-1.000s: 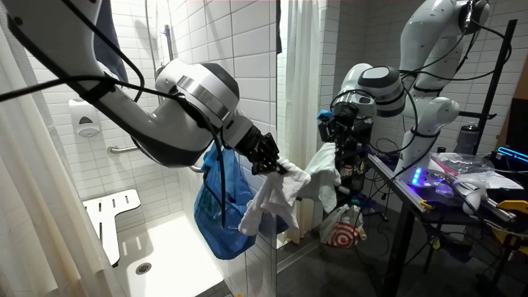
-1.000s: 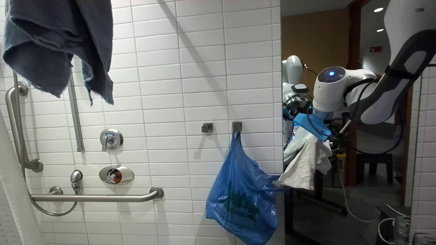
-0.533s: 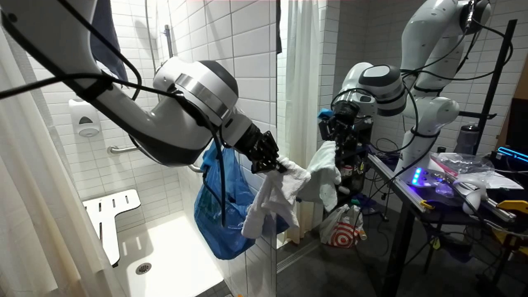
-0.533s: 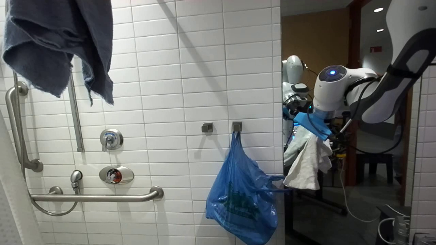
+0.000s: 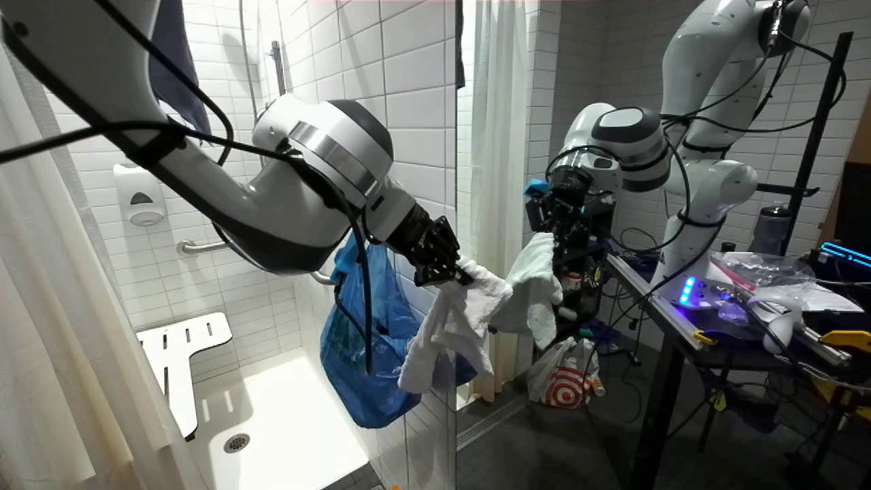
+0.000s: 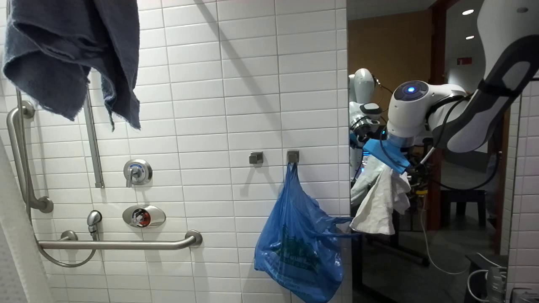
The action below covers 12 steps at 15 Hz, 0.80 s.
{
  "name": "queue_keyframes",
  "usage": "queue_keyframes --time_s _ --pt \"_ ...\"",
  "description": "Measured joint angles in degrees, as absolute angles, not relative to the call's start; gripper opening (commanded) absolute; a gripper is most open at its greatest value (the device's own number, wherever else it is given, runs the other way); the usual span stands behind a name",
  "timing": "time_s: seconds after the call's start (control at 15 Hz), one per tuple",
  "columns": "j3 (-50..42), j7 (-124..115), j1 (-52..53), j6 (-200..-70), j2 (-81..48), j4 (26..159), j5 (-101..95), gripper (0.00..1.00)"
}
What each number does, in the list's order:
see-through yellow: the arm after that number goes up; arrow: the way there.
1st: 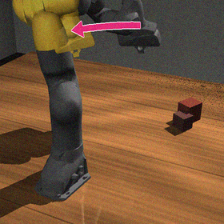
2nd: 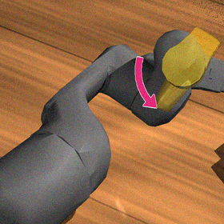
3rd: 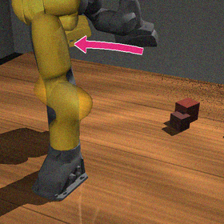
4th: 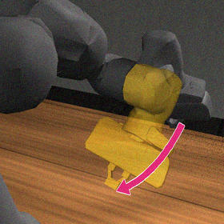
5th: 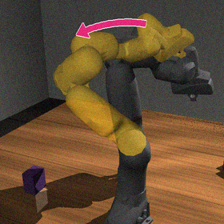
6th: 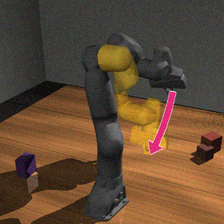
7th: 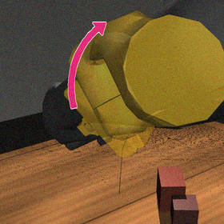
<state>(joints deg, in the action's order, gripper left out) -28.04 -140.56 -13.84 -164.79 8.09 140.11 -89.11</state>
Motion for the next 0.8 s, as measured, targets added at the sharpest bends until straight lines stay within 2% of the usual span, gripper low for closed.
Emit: queue_keyframes --time_s 0.53,0.6,0.8 --pt "-28.0 -140.6 -13.8 -164.8 8.1 140.1 -89.1 0.06" --pt "-28.0 -140.6 -13.8 -164.8 8.1 140.1 -89.1 0.01" --pt "-28.0 -140.5 -13.8 -164.6 8.0 140.1 -89.1 0.01"
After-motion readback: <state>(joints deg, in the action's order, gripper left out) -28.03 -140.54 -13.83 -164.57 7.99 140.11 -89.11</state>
